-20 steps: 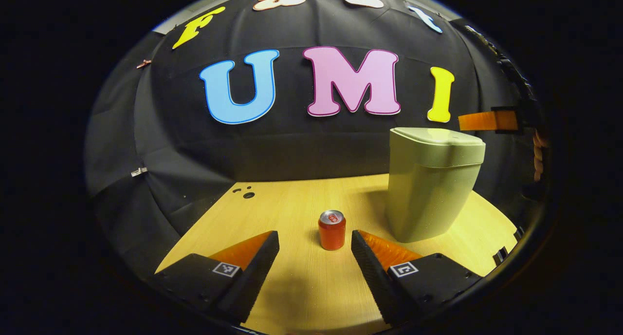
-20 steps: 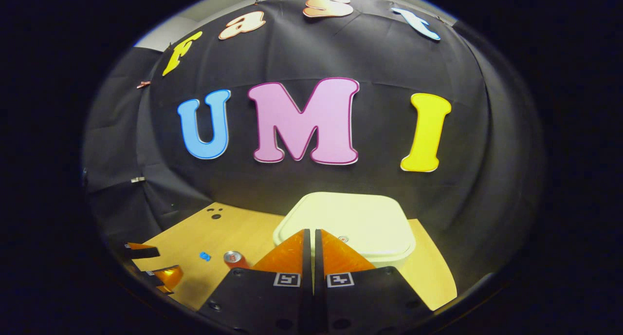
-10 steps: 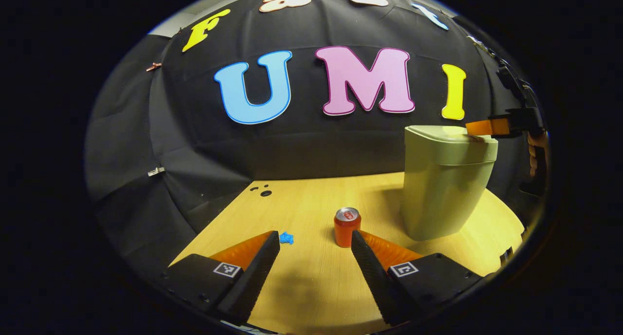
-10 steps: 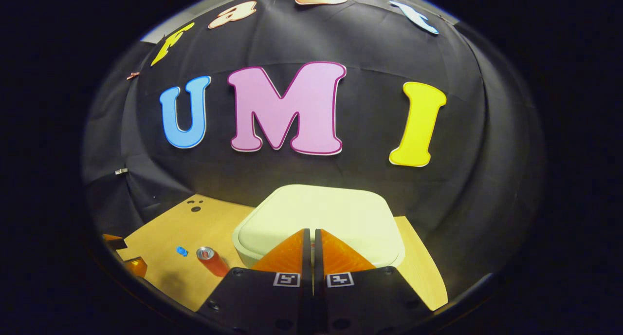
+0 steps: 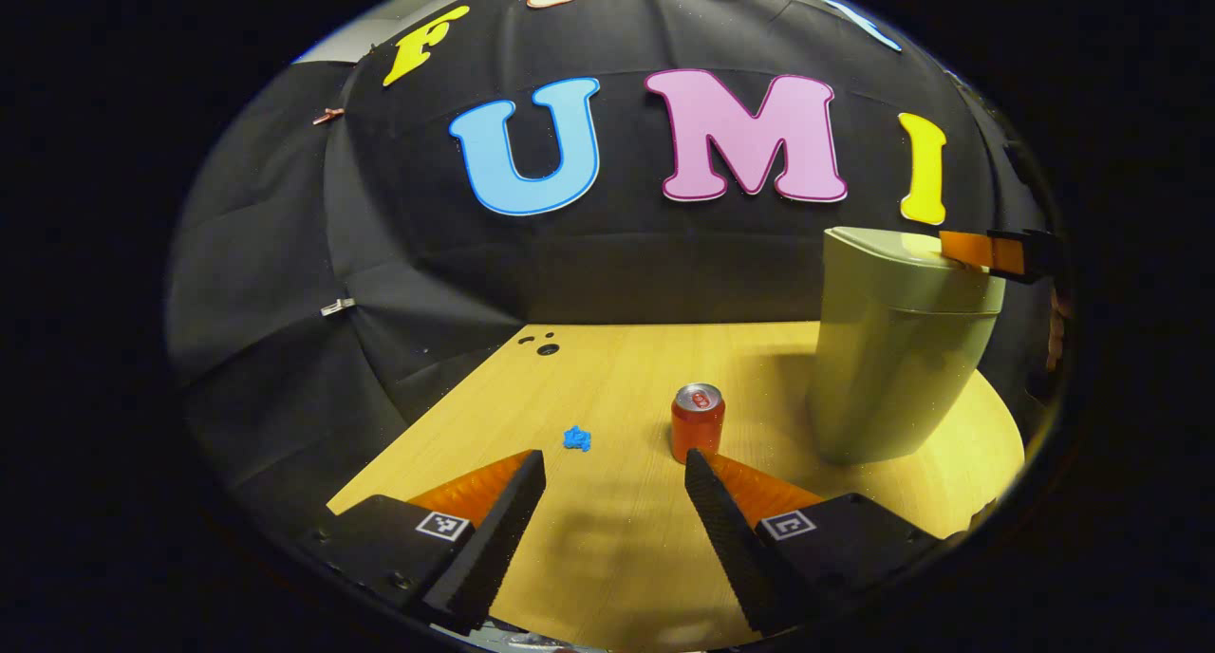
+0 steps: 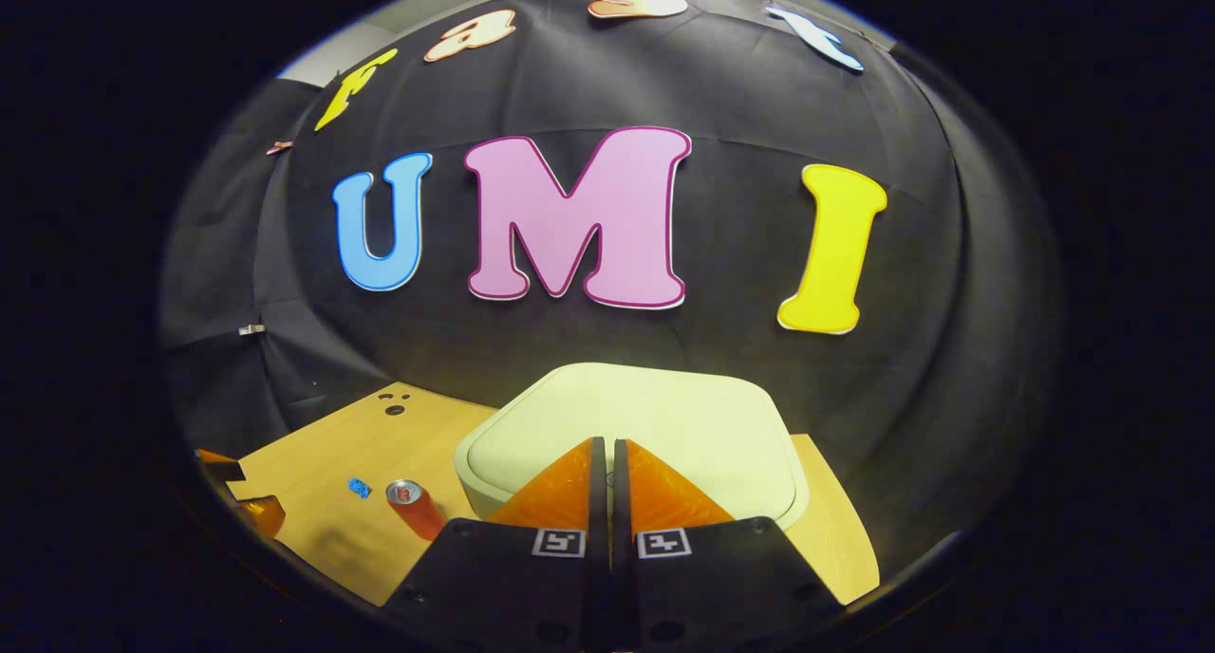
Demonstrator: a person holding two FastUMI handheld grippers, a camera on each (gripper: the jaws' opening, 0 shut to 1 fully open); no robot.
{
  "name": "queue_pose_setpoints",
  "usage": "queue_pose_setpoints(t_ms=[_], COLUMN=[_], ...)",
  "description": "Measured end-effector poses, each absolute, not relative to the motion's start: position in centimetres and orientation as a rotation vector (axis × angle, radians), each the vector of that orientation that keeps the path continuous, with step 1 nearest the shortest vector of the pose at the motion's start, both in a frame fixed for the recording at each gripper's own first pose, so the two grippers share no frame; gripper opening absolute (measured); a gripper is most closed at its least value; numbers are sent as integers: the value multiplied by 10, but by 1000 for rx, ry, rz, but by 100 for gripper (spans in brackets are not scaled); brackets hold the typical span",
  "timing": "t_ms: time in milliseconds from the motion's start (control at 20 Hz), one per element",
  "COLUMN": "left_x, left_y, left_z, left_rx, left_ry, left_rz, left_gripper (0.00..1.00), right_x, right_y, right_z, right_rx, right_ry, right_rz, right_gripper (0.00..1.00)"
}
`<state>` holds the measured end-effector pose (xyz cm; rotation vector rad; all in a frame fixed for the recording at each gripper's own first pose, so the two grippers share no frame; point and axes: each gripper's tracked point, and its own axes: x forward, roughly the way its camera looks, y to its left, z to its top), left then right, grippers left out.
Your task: Press the lid of the desktop garbage bin to open it, pick up the crumpled paper on the desktop and throw it into the bin, then pick up the pop can on the desktop and drop it into the bin, and finally close the garbage bin lid.
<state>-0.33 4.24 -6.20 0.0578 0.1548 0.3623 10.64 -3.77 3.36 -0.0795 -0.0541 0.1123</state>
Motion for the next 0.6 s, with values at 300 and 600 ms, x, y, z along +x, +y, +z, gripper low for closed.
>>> queue_pose_setpoints(t_ms=[300,600], left_x=[-8,-2], left_y=[42,42], left_z=[-36,-22], left_rx=[39,50], left_ry=[112,64], left_rz=[397,281], left_gripper=[98,98], right_x=[106,100], right_y=[-38,-36], right_z=[38,43], right_rx=[-71,-42], right_ry=[-70,-88], right_rz=[121,55], right_gripper=[5,8])
